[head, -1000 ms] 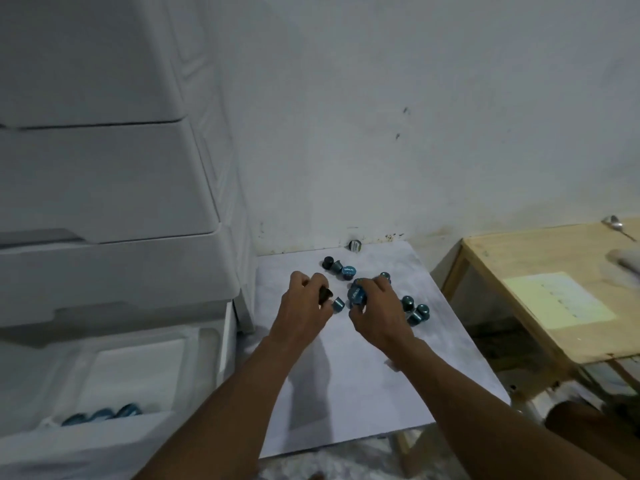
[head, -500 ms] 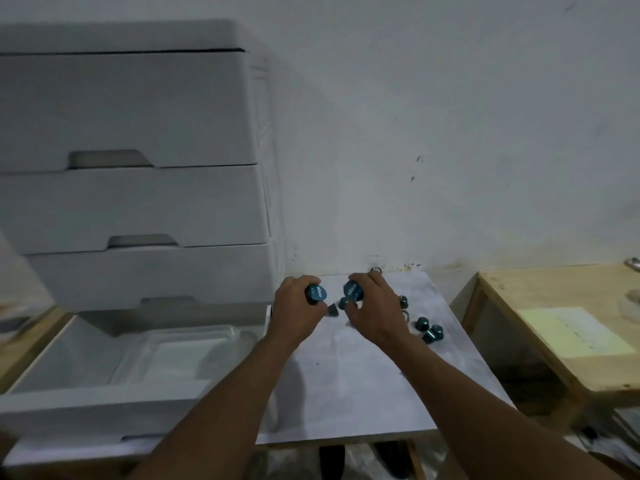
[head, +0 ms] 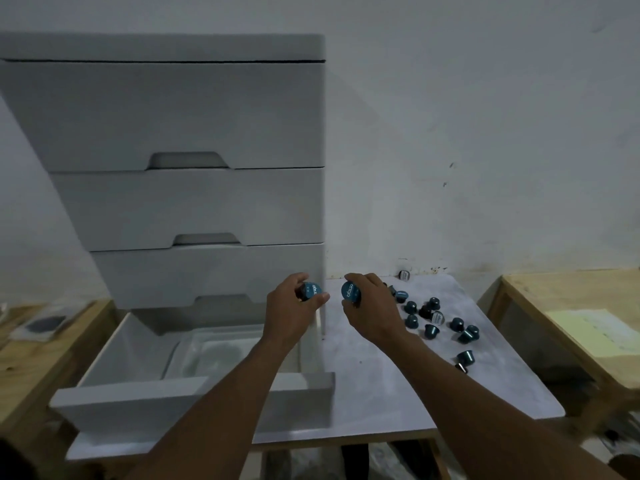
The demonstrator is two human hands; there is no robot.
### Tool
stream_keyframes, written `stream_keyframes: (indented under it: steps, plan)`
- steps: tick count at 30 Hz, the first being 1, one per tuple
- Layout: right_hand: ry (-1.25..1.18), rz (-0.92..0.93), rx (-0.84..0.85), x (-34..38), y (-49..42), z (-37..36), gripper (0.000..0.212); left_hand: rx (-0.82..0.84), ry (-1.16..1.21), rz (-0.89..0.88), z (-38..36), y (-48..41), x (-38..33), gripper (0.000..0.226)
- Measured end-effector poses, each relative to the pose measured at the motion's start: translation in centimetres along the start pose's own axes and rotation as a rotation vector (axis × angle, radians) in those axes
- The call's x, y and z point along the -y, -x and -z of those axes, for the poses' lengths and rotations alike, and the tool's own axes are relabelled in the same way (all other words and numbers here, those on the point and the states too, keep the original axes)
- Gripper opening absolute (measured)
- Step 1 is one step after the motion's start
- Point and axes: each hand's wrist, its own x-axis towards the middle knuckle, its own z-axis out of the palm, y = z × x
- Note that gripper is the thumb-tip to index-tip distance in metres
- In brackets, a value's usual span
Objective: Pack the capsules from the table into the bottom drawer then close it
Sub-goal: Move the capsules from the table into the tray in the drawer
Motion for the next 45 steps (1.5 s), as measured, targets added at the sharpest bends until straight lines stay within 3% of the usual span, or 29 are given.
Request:
stream_keyframes:
  steps: [8,18,26,30,38,45]
  plan:
    - [-0.003,-0.004,0.009,5.7,0.9,-5.4,0.044,0.122,-0.006,-0.039,8.6,-0.5,5.6,0.044]
    - [-0.013,0.026,0.114,10.4,1.0,-10.5,0.04,0.142,-0.061,0.006,14.9,-1.1,11.1,0.043]
    - [0.004,0.069,0.252,9.0,-1.0,-14.0,0.011,0.241,-0.103,0.081,14.4,-2.4,14.3,0.041]
    - [-0.014,0.078,0.328,7.6,-2.3,-15.9,0.04,0.327,-0.134,0.133,13.6,-3.5,16.3,0.045]
    - [0.041,0.069,0.532,5.6,-3.1,-18.6,0.04,0.465,-0.252,0.263,12.1,-4.5,19.5,0.047]
    - [0.139,0.062,0.658,5.2,-3.4,-19.6,0.035,0.583,-0.27,0.263,10.4,-5.4,21.7,0.044]
